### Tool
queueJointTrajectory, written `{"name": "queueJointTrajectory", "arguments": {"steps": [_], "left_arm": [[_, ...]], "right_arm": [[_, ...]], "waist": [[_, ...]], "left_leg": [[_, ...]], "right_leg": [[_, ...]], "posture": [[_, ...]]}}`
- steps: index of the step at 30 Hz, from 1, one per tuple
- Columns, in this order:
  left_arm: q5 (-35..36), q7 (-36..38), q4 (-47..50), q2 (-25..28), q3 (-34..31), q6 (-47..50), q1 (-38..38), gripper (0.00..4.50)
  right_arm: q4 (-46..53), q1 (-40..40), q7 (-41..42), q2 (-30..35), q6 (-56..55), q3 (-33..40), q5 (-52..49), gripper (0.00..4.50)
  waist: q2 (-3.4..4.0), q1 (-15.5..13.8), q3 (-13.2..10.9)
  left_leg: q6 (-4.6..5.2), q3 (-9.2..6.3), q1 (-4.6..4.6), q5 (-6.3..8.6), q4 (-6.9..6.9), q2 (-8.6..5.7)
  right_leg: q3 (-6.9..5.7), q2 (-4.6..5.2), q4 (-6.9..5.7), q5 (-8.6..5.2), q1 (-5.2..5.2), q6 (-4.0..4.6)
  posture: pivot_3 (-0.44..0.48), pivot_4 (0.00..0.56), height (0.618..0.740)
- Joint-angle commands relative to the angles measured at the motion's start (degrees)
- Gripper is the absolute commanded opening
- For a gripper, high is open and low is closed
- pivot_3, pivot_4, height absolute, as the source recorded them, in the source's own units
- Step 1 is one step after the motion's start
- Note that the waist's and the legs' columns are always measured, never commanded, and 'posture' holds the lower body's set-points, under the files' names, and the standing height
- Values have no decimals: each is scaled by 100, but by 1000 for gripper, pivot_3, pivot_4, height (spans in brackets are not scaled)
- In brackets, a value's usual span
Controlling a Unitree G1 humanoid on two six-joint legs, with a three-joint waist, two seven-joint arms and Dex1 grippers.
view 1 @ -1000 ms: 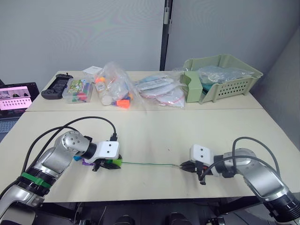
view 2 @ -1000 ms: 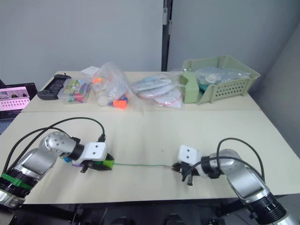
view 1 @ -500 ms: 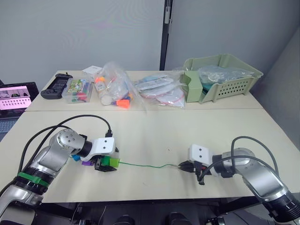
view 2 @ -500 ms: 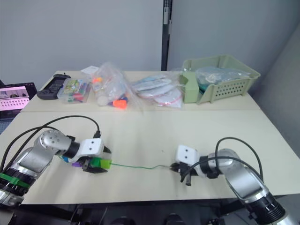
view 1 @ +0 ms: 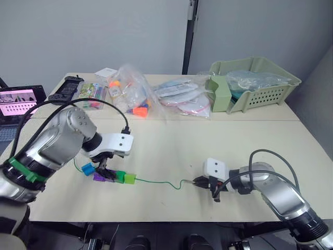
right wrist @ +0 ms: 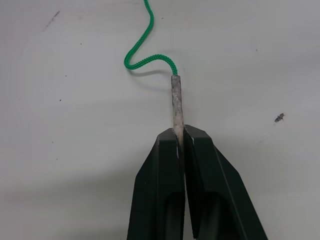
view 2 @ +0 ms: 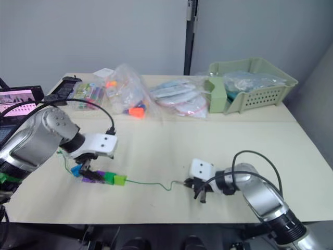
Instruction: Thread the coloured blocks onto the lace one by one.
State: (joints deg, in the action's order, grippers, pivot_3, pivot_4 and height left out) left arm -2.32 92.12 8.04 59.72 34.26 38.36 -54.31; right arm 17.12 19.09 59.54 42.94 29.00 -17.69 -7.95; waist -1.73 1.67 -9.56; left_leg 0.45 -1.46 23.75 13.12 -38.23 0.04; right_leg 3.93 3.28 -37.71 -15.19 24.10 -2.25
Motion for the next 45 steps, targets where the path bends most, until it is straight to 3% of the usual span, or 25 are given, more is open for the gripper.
{"name": "queueJointTrajectory", "arguments": {"steps": [1, 9, 20, 30, 38, 45], "left_arm": [[37, 38, 96, 9, 179, 142, -188, 4333], [-548, -182, -97, -282, 316, -440, 434, 4333], [-1017, -175, -190, -672, 388, -485, 634, 4333], [-1164, 33, 102, -812, 479, -128, 594, 1299], [-1083, 38, 410, -586, 500, 52, 691, 1120], [-1176, -347, 396, -44, 33, -564, 1771, 1120]], "right_arm": [[65, 43, -53, -27, -40, 39, 23, 0], [192, -65, -158, -45, 26, 71, 28, 0], [350, -128, -243, -31, 198, 117, -13, 0], [455, -190, -267, 12, 284, 149, -39, 0], [475, -283, -208, 161, 249, 182, -21, 0], [424, -802, -128, 824, 77, 874, -121, 0]], "waist": [[0, 20, 0], [0, 41, 0], [-1, -62, -1], [0, -70, 0], [1, -73, 1], [5, -4, 3]], "left_leg": [[0, 0, 0, 0, 0, 0], [0, -7, -4, 0, -9, -2], [0, -6, 5, 0, -50, -2], [0, -7, 5, 0, -54, -2], [0, -7, 2, 0, -57, -5], [5, -7, -21, 3, -48, 6]], "right_leg": [[0, 0, 0, 0, 1, 0], [0, 1, -32, 1, 5, 2], [-1, 1, -34, 1, -3, 1], [-1, 1, -38, 1, -3, 1], [0, 3, -38, 1, -7, 0], [1, 2, -40, 1, -15, 1]], "posture": [[0, 150, 740], [0, 150, 740], [0, 150, 740], [0, 150, 740], [0, 150, 740], [0, 150, 740]]}}
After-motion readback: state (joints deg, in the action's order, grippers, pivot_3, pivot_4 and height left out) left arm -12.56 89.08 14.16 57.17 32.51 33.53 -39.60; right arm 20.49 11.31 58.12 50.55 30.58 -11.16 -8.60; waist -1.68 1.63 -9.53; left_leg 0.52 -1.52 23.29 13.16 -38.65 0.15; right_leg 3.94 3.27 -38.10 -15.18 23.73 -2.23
